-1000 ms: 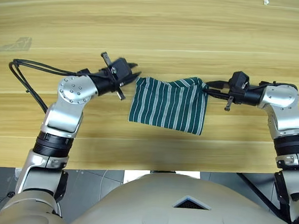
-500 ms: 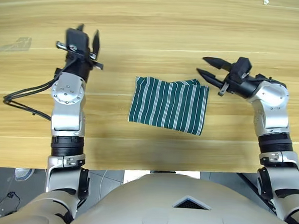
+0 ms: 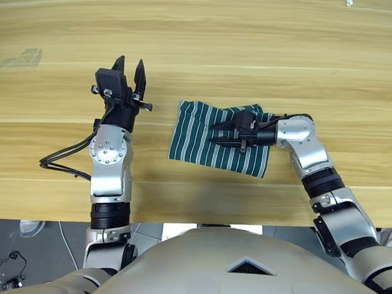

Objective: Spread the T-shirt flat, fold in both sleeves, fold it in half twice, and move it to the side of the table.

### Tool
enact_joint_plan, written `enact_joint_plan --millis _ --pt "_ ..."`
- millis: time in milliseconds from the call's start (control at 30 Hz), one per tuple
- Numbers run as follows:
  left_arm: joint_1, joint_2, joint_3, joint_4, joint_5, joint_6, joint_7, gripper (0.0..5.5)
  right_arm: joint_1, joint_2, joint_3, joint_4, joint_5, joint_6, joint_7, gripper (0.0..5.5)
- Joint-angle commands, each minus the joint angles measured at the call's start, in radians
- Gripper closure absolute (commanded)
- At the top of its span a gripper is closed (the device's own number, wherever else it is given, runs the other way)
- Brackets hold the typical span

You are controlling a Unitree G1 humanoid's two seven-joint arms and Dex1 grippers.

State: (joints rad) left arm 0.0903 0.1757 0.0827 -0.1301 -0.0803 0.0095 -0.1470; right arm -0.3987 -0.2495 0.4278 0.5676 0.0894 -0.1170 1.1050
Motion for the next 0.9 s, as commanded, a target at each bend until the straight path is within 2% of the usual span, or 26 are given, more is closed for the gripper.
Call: enact_joint_plan --millis 33,200,333,400,467,533,600,733,900 --pt "0.015 -0.019 -0.009 -0.014 -0.010 0.003 -0.003 3.62 -0.101 -0.003 -0.002 0.258 -0.141 0.012 -0.183 3.86" --pt "0.020 -0.025 -0.017 -0.009 -0.014 -0.014 -0.022 3.62 -0.178 0.020 -0.065 0.463 -0.134 0.014 -0.323 3.86" --pt "0.052 -0.029 -0.018 -0.039 -0.002 -0.023 -0.016 3.62 -0.141 0.050 -0.284 0.432 0.028 0.209 -0.521 3.86" --pt "0.082 -0.032 -0.024 -0.080 0.008 -0.014 -0.011 3.62 -0.058 0.042 -0.404 0.292 0.094 0.286 -0.664 3.86" --pt "0.117 -0.041 -0.032 -0.128 0.006 -0.003 -0.006 3.62 0.142 0.050 -0.491 0.008 0.127 0.381 -0.799 3.86" --pt "0.153 -0.055 -0.046 -0.169 0.013 0.002 0.006 3.62 0.325 0.081 -0.513 -0.240 0.139 0.476 -0.874 3.86" --pt "0.180 -0.064 -0.070 -0.182 0.031 0.003 0.013 3.62 0.445 0.117 -0.521 -0.360 0.138 0.507 -0.931 3.86" --pt "0.193 -0.069 -0.088 -0.193 0.035 0.017 0.016 3.62 0.505 0.170 -0.581 -0.470 0.138 0.467 -1.036 3.86" --pt "0.184 -0.081 -0.110 -0.167 0.043 0.016 0.016 3.62 0.458 0.181 -0.542 -0.602 0.125 0.343 -0.997 3.86"
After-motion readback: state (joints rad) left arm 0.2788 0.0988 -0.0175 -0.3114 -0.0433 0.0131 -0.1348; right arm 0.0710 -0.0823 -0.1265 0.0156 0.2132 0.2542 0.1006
